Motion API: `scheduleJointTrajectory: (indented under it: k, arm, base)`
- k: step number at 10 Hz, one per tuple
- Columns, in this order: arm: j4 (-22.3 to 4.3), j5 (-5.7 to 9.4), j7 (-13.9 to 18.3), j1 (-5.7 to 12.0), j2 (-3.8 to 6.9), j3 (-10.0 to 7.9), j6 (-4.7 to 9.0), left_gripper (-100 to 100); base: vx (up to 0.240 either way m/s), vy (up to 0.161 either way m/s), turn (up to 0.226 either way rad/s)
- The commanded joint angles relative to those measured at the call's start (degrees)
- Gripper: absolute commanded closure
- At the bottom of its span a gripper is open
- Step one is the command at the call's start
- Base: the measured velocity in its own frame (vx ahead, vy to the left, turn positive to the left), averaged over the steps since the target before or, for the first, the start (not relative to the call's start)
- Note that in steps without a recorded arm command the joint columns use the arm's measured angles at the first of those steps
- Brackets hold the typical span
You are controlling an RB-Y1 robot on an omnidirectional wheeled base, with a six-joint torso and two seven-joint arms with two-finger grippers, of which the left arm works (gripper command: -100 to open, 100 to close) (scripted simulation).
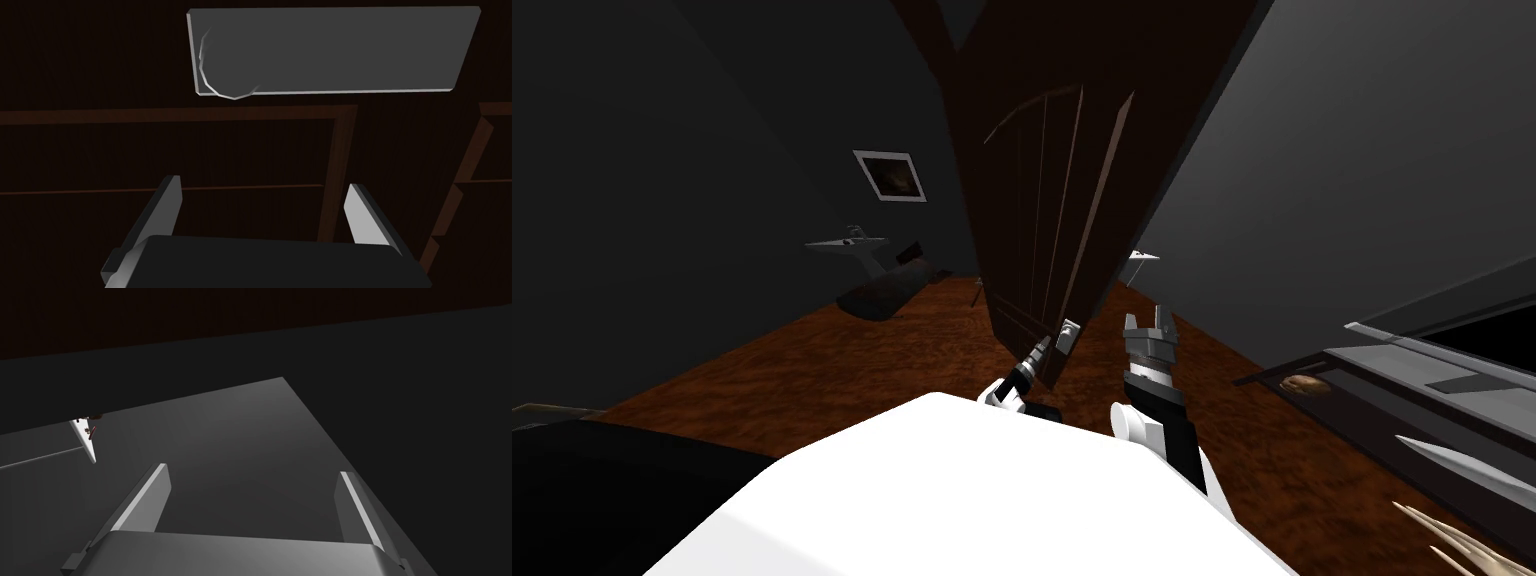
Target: Push the door open
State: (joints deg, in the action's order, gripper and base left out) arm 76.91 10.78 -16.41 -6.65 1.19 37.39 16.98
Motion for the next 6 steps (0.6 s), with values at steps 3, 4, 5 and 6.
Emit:
scheduleJointTrajectory:
  k: [3,4,5,6]
  arm:
    - [2.0,-0.25,-1.2,-2.82,-3.12,2.45,0.08,-100]
    - [2.2,-0.28,-1.4,-3.10,-3.87,2.71,0.10,-100]
    - [1.8,-0.13,-1.0,-2.51,-3.14,2.39,0.16,-100]
    - [1.5,-0.13,-1.0,-2.31,-1.51,2.31,0.32,-100]
  base:
    - [-0.192,0.063,0.082]
    - [-0.105,0.011,0.038]
    - [-0.024,0.001,0.024]
    - [0.083,-0.026,-0.010]
